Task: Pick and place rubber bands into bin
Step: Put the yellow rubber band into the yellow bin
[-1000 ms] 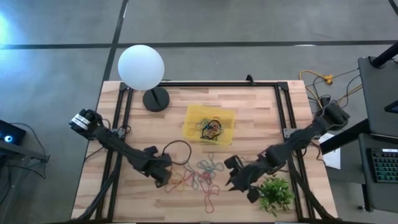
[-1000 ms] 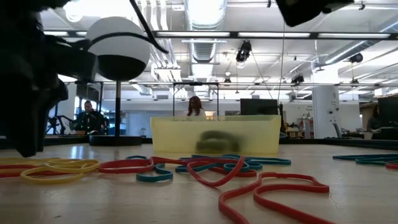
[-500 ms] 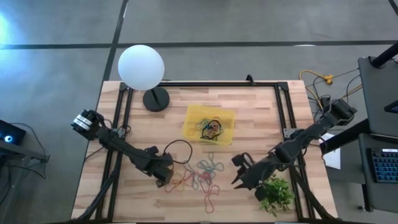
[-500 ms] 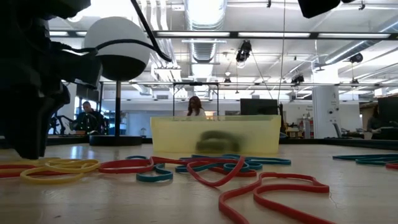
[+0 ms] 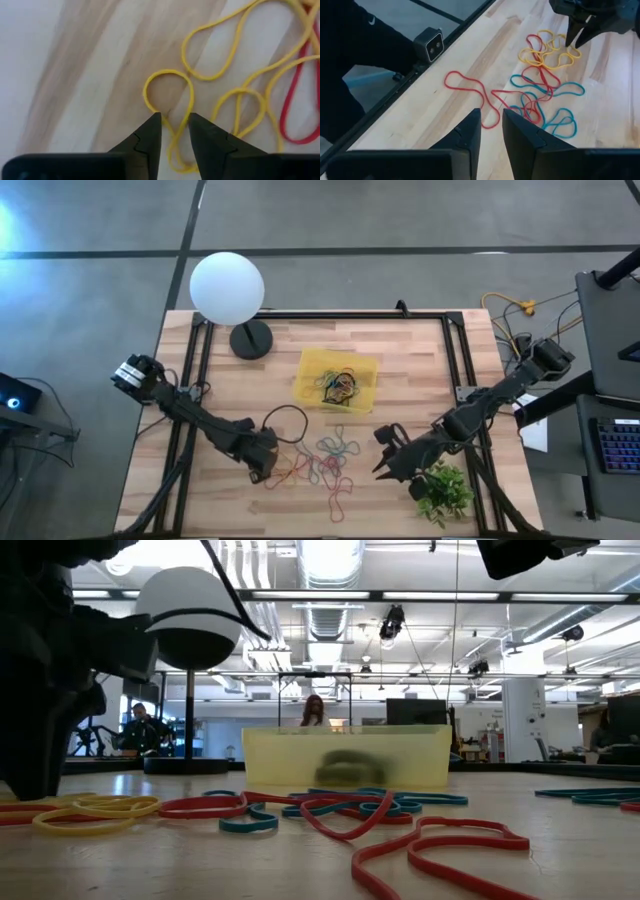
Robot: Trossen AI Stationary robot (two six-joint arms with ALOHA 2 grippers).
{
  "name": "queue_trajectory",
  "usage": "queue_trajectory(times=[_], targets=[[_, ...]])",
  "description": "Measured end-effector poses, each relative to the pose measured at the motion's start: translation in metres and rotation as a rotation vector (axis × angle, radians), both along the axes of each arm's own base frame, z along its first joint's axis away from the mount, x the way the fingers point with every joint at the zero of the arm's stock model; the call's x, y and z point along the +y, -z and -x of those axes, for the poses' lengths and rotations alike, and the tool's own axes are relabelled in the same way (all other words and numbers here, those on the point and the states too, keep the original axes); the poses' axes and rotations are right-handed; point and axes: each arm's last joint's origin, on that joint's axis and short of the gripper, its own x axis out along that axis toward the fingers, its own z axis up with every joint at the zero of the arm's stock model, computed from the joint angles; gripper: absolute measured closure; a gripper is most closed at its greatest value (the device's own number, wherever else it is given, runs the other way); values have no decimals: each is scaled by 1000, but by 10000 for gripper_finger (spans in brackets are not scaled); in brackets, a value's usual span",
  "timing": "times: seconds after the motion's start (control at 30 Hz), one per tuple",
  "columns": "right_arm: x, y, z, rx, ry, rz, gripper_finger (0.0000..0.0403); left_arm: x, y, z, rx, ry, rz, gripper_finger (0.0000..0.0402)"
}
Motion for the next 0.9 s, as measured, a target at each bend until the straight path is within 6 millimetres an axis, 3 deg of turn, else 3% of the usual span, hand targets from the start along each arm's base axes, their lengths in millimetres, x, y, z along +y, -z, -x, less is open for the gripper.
queue_trajectory(times=[0.37,0.53,0.67,0.9], targets=[[0,0,0,0,0,0,335,1,9,4,-15,15,52,244],[0,0,0,-2,-4,5,339,2,13,6,0,45,39,237],[0,0,0,-1,-5,6,340,2,23,6,39,45,12,269],[0,2,1,4,-5,10,344,1,39,4,97,42,-18,389]])
